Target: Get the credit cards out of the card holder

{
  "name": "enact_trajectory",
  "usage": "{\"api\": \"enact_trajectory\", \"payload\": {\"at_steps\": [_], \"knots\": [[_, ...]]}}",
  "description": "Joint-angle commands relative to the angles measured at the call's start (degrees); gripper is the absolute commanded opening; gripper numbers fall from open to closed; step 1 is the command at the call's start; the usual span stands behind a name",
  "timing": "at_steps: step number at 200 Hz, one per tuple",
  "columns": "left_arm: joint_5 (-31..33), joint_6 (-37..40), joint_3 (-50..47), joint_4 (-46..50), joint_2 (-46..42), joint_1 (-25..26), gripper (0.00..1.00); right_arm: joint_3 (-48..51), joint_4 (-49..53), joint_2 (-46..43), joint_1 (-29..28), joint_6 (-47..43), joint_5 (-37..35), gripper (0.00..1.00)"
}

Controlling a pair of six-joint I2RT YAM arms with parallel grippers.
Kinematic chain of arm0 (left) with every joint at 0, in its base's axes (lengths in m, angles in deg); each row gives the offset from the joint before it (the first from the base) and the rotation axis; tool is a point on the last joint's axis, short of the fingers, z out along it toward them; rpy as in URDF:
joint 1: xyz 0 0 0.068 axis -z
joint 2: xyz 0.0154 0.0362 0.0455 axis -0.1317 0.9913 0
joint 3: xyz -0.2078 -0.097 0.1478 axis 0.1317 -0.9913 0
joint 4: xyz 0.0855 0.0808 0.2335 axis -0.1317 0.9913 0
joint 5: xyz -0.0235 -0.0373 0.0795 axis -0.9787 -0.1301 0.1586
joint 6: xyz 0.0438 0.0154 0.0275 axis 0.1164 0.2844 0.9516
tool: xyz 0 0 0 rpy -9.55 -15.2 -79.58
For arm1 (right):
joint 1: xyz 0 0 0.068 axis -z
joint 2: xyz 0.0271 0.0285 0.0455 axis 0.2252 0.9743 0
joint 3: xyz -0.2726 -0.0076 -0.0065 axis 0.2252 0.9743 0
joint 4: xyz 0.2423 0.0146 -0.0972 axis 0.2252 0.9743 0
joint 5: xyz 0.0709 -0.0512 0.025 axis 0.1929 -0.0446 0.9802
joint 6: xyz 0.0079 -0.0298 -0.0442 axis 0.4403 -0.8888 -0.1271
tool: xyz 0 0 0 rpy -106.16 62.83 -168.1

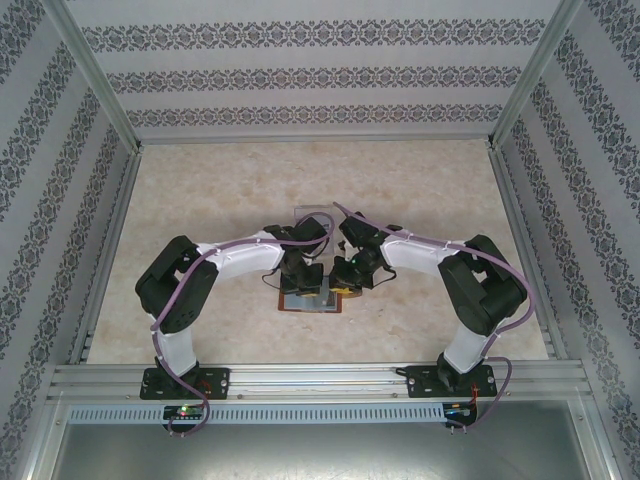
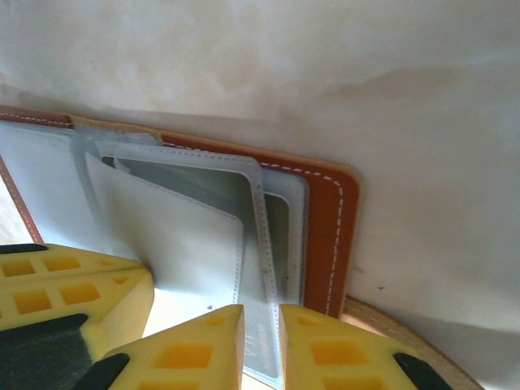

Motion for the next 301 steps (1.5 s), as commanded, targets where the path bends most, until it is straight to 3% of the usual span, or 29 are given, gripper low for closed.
{"api": "enact_trajectory", "payload": {"at_steps": [1, 151, 301], "knots": [[0.9, -0.8, -1.8, -0.3, -1.9, 0.6, 0.0, 0.0, -1.0, -0.2, -0.8, 1.1, 1.2, 0.25], [-10.9, -7.1, -16.0, -21.1, -6.1, -4.6, 0.0, 0.2, -3.2, 2.2, -0.8, 3.3, 0.9, 0.29], [-16.8, -11.1, -21.8, -31.1, -7.9, -7.2, 0.0, 0.6, -6.9, 0.8, -1.3, 5.7, 3.2, 0.29]]}}
